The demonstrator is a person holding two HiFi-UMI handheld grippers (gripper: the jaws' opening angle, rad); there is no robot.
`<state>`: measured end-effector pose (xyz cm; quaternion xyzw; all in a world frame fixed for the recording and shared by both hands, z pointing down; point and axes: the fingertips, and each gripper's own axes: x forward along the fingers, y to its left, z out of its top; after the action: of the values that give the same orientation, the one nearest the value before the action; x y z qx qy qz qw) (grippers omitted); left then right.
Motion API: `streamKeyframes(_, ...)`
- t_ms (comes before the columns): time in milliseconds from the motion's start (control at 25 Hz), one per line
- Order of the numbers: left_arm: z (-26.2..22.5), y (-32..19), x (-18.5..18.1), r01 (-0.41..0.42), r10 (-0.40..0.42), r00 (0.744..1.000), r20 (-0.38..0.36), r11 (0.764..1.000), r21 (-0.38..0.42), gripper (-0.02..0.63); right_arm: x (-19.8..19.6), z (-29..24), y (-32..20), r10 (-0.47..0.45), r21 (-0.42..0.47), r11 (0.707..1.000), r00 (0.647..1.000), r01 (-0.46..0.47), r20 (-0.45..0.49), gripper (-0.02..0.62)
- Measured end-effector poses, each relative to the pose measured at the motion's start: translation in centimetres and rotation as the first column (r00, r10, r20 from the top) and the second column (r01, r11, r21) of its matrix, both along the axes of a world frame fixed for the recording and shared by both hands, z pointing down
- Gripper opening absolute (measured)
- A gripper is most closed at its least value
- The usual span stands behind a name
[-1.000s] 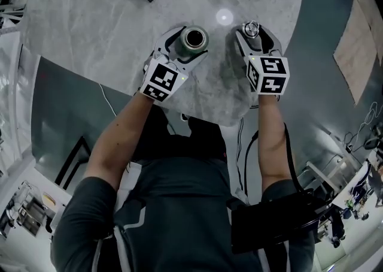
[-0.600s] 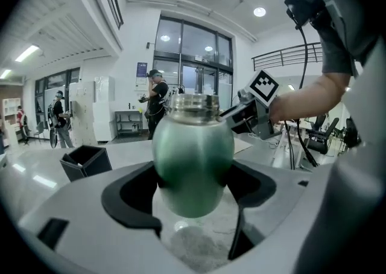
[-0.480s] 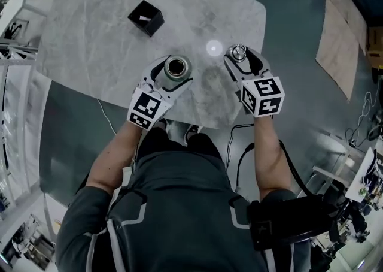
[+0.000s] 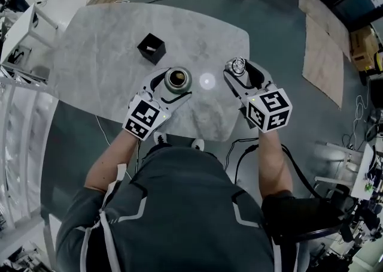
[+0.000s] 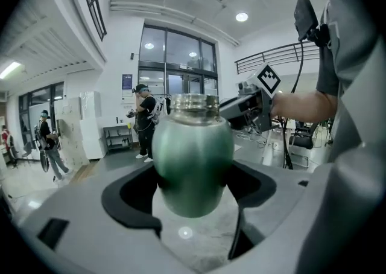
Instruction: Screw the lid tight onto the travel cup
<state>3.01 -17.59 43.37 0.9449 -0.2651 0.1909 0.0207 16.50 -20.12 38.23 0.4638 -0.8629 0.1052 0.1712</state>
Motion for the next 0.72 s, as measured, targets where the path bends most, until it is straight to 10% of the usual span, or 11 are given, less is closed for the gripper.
streamKeyframes(320, -2.5, 2.4, 0.5, -0.119, 0.119, 0.987, 0.11, 0.993, -0.007, 0.368, -3.6, -6.6, 3.9, -0.187, 0.059, 0.981, 0.981, 0.184, 0.052, 0.272)
streamKeyframes(720, -4.2, 4.7, 2.4, -0.255, 0.268, 0.955, 0.123, 0.961, -0.11, 0.368, -10.7, -10.2, 7.3, -0.52, 0.049, 0.853, 0.854, 0.519, -0.012, 0.272)
